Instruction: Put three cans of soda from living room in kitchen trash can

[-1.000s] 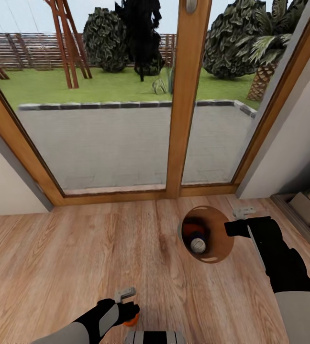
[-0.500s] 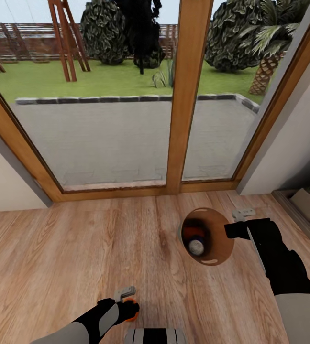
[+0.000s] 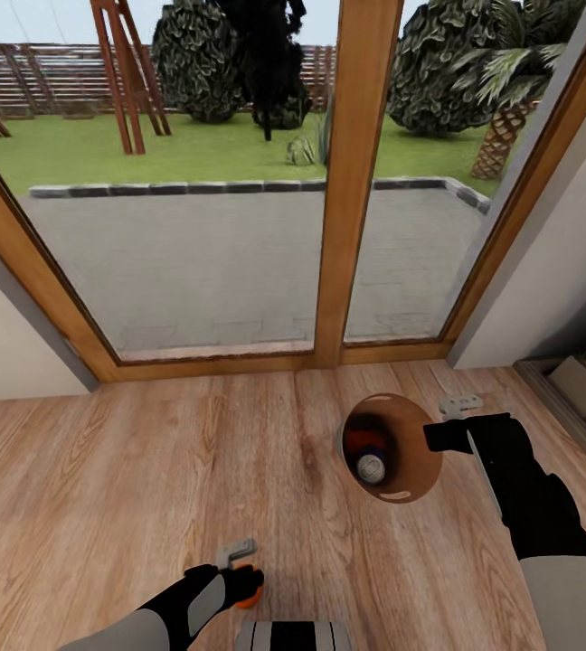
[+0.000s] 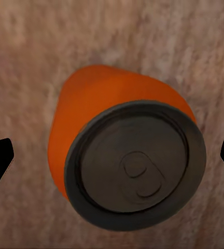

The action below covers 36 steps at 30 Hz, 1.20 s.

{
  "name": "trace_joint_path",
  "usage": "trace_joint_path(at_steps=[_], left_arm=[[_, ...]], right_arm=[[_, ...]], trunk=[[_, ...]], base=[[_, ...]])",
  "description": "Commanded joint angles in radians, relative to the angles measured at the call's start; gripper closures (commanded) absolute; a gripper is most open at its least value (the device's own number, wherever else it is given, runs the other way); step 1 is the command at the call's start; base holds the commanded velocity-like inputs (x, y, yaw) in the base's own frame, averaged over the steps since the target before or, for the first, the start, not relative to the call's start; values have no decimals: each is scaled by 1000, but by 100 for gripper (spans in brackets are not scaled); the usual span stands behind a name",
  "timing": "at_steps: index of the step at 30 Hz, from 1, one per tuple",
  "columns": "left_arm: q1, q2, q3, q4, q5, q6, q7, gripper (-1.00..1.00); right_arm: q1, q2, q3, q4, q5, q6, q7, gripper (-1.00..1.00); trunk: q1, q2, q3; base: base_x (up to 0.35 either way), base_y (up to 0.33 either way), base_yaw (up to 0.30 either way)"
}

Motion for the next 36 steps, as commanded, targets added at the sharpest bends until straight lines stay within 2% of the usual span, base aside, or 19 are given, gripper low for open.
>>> trace_joint_path(at_steps=[1, 36], left_arm=[[0, 0, 0, 0, 0, -4, 0, -100], [0, -4, 0, 3, -1, 4, -1, -100]], right_arm=[[0, 0, 0, 0, -13, 1, 2, 100], [1, -1, -1, -6, -11, 1, 3, 100]], trunk=[[0, 0, 0], [0, 0, 0]], base=[[0, 0, 0], [0, 0, 0]])
